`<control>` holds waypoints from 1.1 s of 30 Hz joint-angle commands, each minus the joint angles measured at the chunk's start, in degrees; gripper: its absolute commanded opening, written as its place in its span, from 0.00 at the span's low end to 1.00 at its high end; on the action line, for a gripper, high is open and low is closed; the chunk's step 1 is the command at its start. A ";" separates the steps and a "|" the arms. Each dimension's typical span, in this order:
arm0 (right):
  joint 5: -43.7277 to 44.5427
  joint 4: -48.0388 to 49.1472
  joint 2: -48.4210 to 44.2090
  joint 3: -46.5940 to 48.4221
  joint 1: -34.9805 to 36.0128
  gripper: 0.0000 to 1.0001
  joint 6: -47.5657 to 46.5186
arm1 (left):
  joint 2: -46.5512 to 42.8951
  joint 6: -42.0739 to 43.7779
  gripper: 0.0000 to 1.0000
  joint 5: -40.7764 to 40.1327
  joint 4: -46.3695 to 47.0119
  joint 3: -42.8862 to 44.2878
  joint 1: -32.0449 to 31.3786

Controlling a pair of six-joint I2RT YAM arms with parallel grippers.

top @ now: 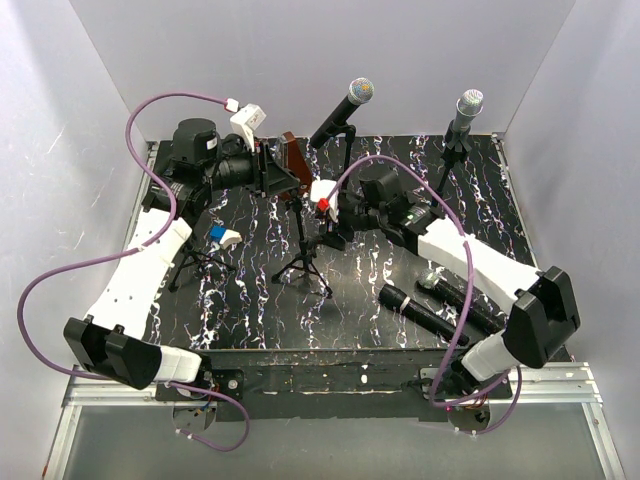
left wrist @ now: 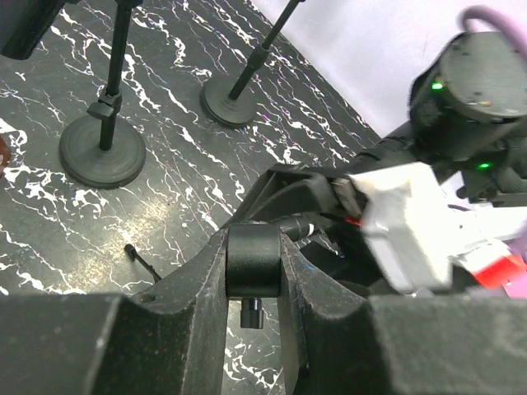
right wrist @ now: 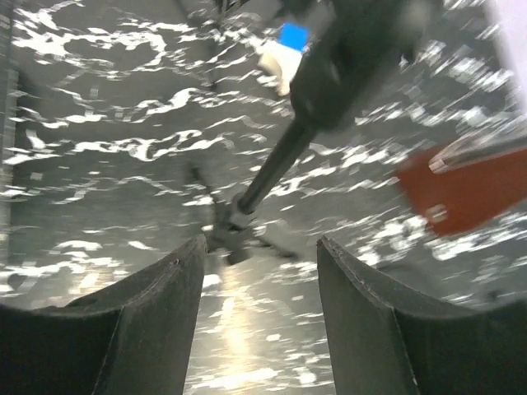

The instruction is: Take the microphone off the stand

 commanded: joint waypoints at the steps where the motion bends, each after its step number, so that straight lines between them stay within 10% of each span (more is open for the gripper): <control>1: -6.73 -9.56 4.09 1.83 -2.75 0.63 25.77 | -2.35 -1.79 0.00 1.18 -0.79 -1.07 -0.17; 19: -5.60 -2.08 10.42 2.53 -4.95 0.63 47.95 | -2.26 -0.12 0.00 -0.05 -2.64 -0.37 -1.32; 33: -3.10 -2.44 8.86 -4.24 -4.86 0.61 42.77 | -2.17 1.72 0.00 -1.11 -4.40 0.43 -1.67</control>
